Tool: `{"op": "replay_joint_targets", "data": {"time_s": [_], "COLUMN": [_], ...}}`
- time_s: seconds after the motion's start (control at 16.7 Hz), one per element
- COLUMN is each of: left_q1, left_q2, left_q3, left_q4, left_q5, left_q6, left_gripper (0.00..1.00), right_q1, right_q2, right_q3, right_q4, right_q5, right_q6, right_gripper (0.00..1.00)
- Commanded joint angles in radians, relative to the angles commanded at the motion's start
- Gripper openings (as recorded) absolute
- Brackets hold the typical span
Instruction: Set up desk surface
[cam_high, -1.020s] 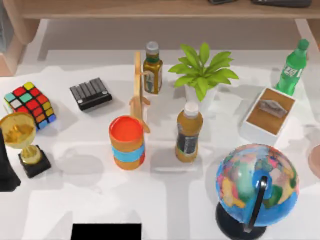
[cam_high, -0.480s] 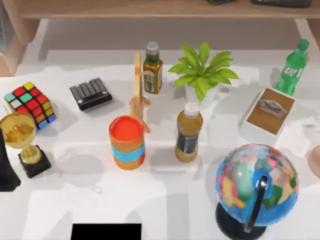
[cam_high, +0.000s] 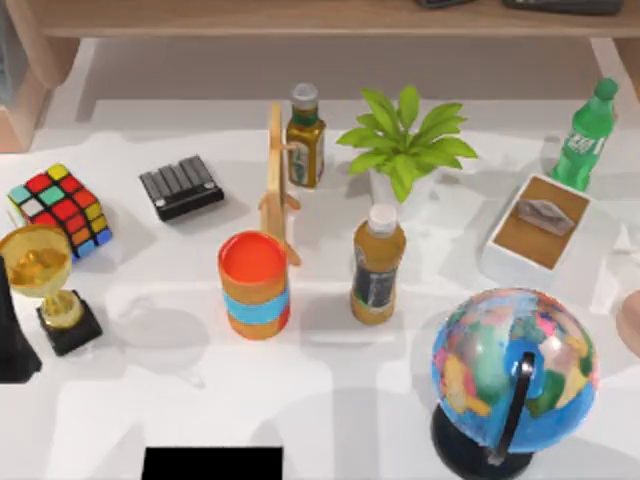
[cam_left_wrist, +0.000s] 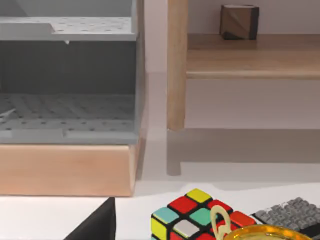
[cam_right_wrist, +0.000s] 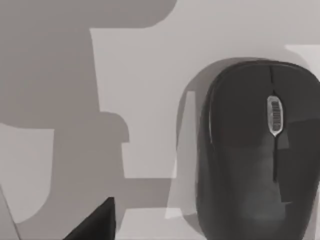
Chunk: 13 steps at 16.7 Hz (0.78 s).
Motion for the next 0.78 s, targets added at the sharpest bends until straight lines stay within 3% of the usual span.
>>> {"op": "replay_joint_targets", "data": {"time_s": [0.78], "left_q1": [0.0], "left_q2": [0.0], "left_q3": [0.0], "left_q4": [0.0], "left_q5": [0.0], "left_q6": [0.0], "left_gripper": [1.0], "right_q1": [-0.001], "right_q2": [-0.003], "right_q3": [-0.091], "right_q4": [0.086], "right_q5": [0.0], "right_q6": [-0.001], "right_gripper": [1.0]}}
